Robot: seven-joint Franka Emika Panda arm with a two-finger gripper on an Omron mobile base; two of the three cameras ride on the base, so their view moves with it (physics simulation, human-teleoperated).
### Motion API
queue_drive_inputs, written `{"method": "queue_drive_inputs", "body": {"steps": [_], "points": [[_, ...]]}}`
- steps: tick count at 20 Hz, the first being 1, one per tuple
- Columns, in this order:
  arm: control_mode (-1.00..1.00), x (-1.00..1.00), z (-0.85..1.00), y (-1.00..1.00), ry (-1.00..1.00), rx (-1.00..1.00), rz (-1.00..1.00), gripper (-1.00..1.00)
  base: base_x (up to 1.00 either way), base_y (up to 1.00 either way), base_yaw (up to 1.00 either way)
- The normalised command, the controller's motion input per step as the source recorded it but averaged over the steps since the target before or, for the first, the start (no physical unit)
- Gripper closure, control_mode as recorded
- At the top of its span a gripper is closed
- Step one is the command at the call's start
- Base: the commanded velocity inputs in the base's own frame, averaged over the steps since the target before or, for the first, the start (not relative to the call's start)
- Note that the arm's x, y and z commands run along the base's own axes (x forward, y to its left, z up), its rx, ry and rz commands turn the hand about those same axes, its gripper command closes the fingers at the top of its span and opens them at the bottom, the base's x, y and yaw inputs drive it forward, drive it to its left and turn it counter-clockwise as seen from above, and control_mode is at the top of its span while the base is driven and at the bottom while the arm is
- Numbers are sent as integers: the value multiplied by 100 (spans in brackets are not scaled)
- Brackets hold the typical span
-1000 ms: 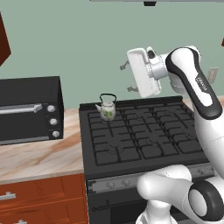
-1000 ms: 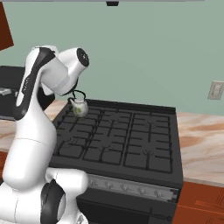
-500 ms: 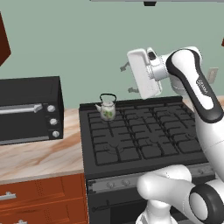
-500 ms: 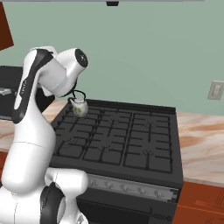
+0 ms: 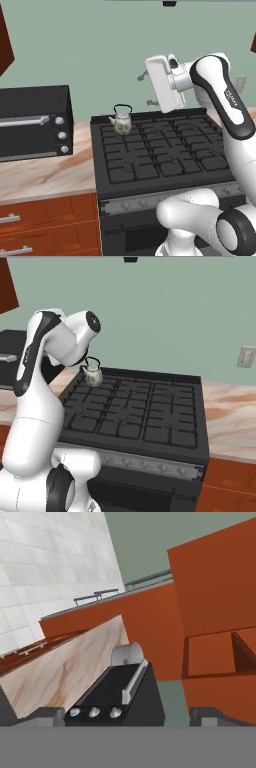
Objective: Pick the kettle from the cabinet and place it on a stove burner. Then pick the pot from the counter and place it on another stove burner. Finally, turn both burners on.
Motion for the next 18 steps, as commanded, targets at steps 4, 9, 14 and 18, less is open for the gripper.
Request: {"method": "queue_drive_inputs", "body": {"steps": [4, 9, 14, 18], "points": [[100, 0, 0, 0, 0, 0, 0, -100, -39, 15, 0], [100, 0, 0, 0, 0, 0, 0, -100, -35, 28, 0], [100, 0, 0, 0, 0, 0, 0, -100, -24, 52, 0], [100, 0, 0, 0, 0, 0, 0, -100, -20, 57, 0]]}}
